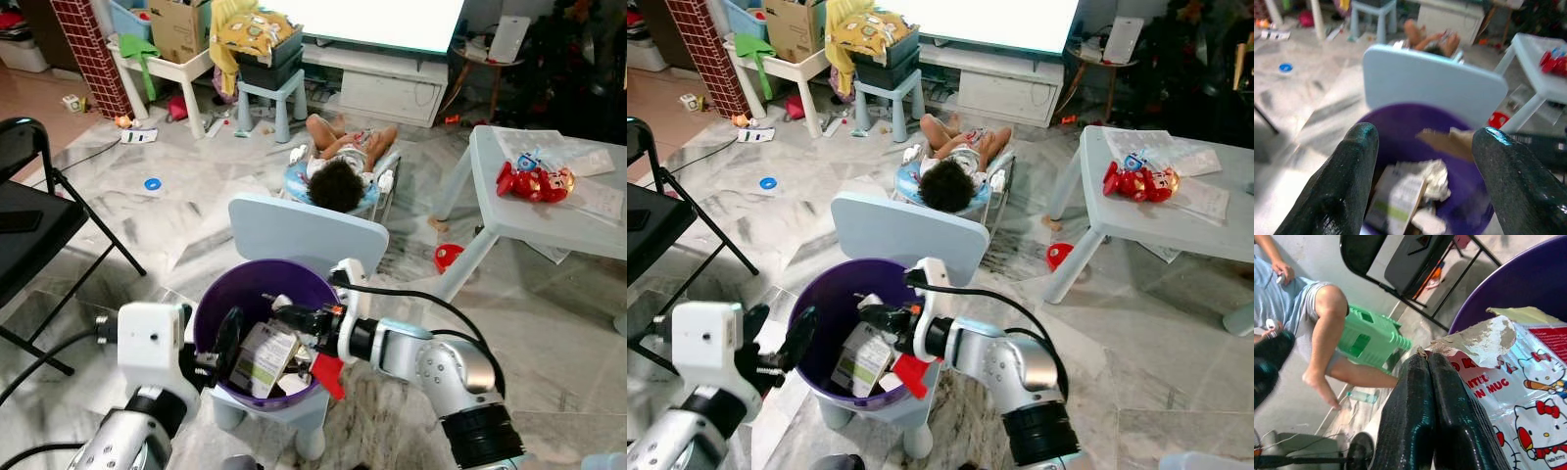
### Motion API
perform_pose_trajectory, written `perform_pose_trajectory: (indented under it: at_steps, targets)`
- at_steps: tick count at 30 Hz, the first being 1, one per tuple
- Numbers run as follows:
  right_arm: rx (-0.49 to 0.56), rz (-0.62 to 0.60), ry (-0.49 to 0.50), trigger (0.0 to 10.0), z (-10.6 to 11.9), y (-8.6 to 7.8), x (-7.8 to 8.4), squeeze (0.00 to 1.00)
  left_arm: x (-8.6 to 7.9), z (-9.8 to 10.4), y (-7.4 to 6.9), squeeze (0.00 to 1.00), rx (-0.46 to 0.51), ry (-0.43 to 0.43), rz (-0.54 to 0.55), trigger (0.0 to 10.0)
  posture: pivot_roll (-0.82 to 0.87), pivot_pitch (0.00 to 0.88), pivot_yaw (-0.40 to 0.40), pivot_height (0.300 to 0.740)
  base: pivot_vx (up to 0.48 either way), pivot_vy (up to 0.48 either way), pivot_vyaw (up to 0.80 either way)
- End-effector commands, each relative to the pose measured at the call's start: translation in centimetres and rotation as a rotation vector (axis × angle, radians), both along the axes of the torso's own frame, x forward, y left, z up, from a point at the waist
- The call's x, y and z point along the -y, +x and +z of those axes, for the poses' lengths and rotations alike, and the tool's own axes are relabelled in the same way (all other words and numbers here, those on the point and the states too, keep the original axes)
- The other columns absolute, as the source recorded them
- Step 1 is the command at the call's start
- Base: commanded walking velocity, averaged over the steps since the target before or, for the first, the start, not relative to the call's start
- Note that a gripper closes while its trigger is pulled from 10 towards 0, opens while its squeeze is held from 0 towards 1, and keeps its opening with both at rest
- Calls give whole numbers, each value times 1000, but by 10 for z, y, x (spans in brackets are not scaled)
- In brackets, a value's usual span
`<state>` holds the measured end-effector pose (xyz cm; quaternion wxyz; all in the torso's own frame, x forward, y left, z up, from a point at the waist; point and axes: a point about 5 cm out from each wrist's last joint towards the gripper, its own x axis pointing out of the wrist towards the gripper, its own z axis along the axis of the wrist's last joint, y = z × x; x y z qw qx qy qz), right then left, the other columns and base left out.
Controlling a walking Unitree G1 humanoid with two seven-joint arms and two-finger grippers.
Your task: Picking trash to rubbish bin
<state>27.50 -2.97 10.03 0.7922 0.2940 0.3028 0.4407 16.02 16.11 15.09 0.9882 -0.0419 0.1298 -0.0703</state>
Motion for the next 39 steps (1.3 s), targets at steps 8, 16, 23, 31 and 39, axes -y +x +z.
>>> perform_pose_trajectory:
  at_steps: [8,16,23,31,39]
  targets:
    - [-25,-8,164,0,31,13,-17,0,-1,4,-2,0,4,10,-16,10000,371,90,-57,740,0,0,0]
    - [12,14,121,5412,25,13,-22,0,2,2,-3,0,-3,2,-31,10000,366,87,-60,740,0,0,0]
    - [-14,1,78,10000,8,8,-14,1000,2,0,-3,0,-16,-1,-33,10000,353,93,-59,740,0,0,0]
    - [-9,-40,76,10000,6,12,-8,1000,3,1,3,0,-4,1,-41,10000,345,105,-56,740,0,0,0]
    - [214,-240,-30,10000,24,36,15,1000,4,11,26,0,85,27,-54,10000,289,96,-59,740,0,0,0]
